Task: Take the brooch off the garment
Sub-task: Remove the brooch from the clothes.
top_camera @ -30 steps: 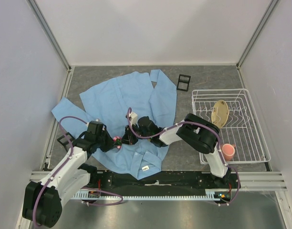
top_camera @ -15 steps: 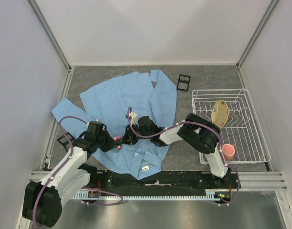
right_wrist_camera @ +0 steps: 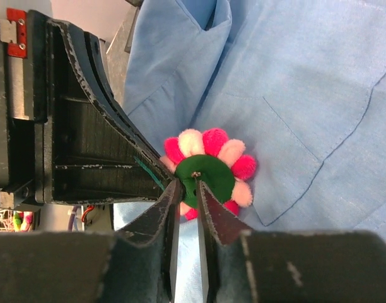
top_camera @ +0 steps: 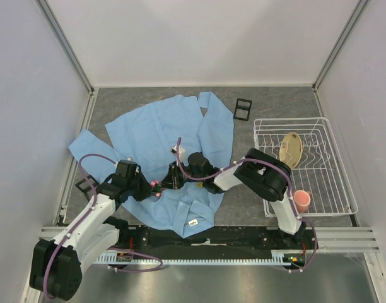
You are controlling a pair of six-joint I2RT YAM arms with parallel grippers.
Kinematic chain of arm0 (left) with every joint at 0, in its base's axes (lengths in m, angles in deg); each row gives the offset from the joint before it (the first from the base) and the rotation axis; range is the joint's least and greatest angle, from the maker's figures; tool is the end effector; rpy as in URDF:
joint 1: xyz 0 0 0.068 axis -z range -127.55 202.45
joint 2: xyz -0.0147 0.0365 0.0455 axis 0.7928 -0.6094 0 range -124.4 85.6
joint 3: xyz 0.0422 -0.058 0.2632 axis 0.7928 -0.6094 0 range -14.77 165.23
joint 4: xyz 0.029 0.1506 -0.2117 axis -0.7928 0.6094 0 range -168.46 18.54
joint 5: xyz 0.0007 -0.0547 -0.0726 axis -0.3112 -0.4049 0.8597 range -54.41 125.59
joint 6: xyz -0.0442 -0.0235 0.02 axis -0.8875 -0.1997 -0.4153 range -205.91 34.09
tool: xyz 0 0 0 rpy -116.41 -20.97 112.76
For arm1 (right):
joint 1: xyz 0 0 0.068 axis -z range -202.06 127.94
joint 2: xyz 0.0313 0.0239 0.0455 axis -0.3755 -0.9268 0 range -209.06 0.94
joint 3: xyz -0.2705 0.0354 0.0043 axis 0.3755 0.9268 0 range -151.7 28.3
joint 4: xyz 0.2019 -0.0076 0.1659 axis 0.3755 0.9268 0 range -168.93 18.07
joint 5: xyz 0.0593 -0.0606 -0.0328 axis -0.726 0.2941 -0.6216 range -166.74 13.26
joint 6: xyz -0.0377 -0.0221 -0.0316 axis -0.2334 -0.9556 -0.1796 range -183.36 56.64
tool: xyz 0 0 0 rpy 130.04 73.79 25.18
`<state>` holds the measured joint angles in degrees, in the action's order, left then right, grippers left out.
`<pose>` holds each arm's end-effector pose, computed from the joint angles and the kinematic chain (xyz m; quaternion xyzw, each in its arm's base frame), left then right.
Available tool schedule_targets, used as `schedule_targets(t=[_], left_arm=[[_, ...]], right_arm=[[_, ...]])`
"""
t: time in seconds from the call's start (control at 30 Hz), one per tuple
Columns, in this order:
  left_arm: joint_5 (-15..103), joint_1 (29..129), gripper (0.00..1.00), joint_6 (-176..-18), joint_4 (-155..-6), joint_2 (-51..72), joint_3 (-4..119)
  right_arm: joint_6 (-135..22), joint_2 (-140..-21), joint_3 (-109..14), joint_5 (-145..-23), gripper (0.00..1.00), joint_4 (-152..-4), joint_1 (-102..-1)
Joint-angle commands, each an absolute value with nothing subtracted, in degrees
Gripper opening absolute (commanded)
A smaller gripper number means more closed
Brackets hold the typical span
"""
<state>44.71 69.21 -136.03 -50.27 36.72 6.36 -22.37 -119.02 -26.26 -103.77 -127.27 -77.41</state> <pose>0.1441 -0.0493 0.1609 -0.2513 0.9197 -0.2243 0.2017 0.2194 0.3461 0.1135 -0.2356 0.7584 0.5560 0.2454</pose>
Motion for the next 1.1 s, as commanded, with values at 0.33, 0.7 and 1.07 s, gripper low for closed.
schedule_targets(t=[0.33,0.7,1.07], left_arm=[[45.1,69.5,0.02,-136.8,-50.3,36.5,6.0],[45.3,69.5,0.02,-136.8,-50.3,36.5,6.0],[45.6,69.5,0.02,-136.5,-50.3,36.1,6.2]], right_arm=[[-23.4,-121.1,-26.5,-103.9,0.29,-129.5,-77.3],[-25.6,-119.6,-26.6,-103.7,0.26,-126.5,-77.0],[-24.2,-121.0,-26.8,-104.8,0.10,-129.6,-77.0]])
